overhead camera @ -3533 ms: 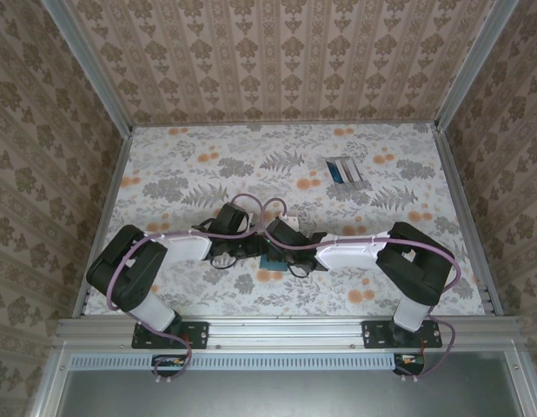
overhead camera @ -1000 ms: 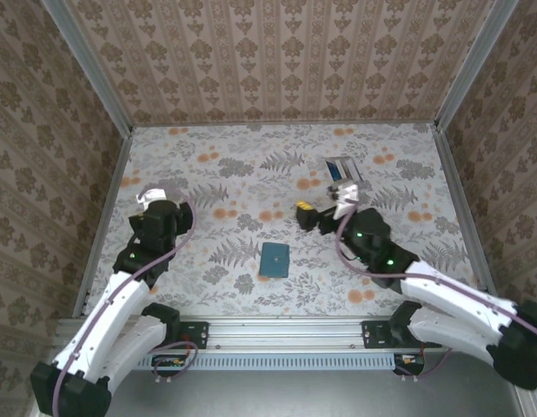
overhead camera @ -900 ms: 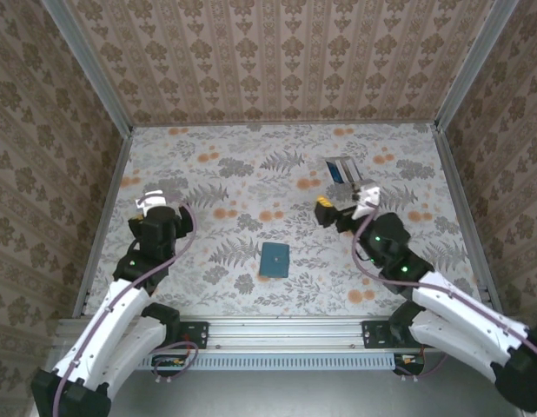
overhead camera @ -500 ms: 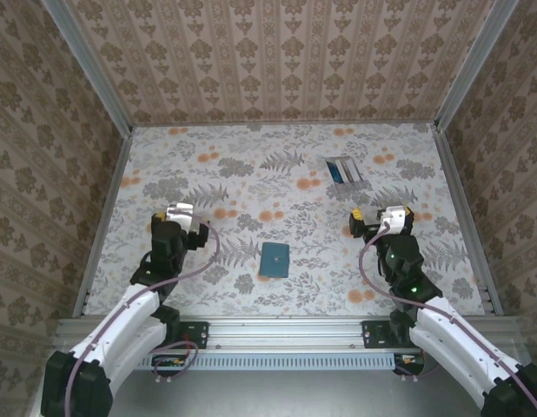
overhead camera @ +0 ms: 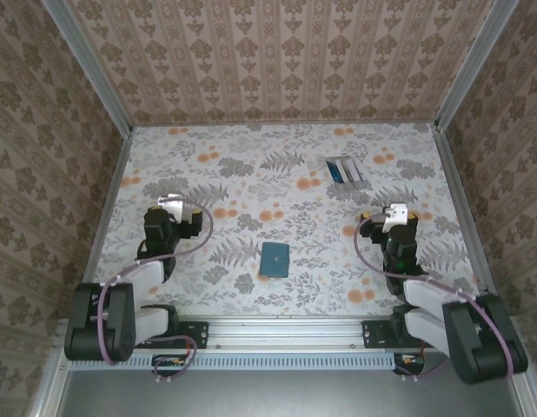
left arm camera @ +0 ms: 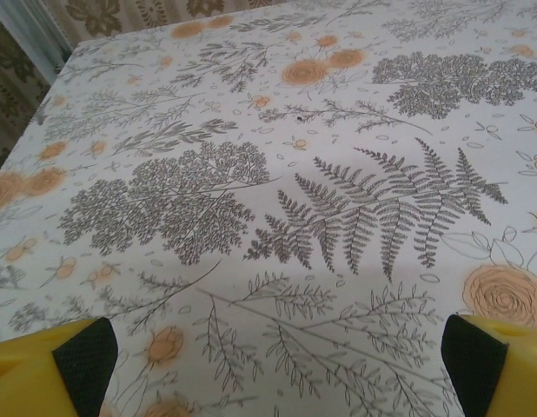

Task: Put the credit cards into the card holder
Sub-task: Reset both arms

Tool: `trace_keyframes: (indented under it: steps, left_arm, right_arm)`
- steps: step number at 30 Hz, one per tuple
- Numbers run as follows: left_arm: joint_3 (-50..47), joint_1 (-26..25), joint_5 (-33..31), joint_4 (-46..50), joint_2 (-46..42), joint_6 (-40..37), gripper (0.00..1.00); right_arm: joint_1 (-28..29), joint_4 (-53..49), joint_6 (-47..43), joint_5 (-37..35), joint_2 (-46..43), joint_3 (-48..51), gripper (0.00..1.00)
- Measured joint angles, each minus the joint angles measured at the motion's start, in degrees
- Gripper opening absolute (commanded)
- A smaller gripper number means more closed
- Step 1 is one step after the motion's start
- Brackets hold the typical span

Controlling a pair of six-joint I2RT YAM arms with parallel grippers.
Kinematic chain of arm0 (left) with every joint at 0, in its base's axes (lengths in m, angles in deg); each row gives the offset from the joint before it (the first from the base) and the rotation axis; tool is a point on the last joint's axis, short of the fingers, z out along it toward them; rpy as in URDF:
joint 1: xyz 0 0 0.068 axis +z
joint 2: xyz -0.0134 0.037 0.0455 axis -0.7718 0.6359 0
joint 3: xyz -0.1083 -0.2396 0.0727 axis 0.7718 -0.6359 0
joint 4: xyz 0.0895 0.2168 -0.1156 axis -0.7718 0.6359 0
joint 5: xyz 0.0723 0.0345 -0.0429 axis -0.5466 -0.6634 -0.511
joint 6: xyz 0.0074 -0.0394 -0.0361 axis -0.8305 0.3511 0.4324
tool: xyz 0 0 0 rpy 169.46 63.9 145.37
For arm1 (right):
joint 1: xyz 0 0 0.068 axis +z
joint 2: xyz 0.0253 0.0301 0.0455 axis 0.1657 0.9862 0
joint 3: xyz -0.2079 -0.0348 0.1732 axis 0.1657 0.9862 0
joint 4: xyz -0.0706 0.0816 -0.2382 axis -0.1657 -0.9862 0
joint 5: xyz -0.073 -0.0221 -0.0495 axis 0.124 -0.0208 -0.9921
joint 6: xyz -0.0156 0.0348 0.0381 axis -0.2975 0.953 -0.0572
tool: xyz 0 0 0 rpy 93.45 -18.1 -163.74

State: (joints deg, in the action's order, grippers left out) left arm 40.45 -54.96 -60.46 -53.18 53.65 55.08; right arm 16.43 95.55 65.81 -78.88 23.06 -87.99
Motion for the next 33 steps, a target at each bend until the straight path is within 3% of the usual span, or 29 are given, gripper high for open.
trace_keyframes:
  steps: [11,19,33]
  left_arm:
    - [0.55,5.62,5.4,-19.82,17.51,1.29,1.0]
    - [7.43,5.29,5.51,-15.52,18.82,1.44,1.0]
    - [7.61,4.85,4.76,-13.68,18.82,1.44,1.0]
  right_arm:
    - [-4.7,15.19,1.25,4.33,23.61,-8.41,1.0]
    - [-4.94,7.91,1.53,6.14,23.69,-16.24,1.0]
    - [-4.94,4.87,1.51,6.86,23.69,-16.46,1.0]
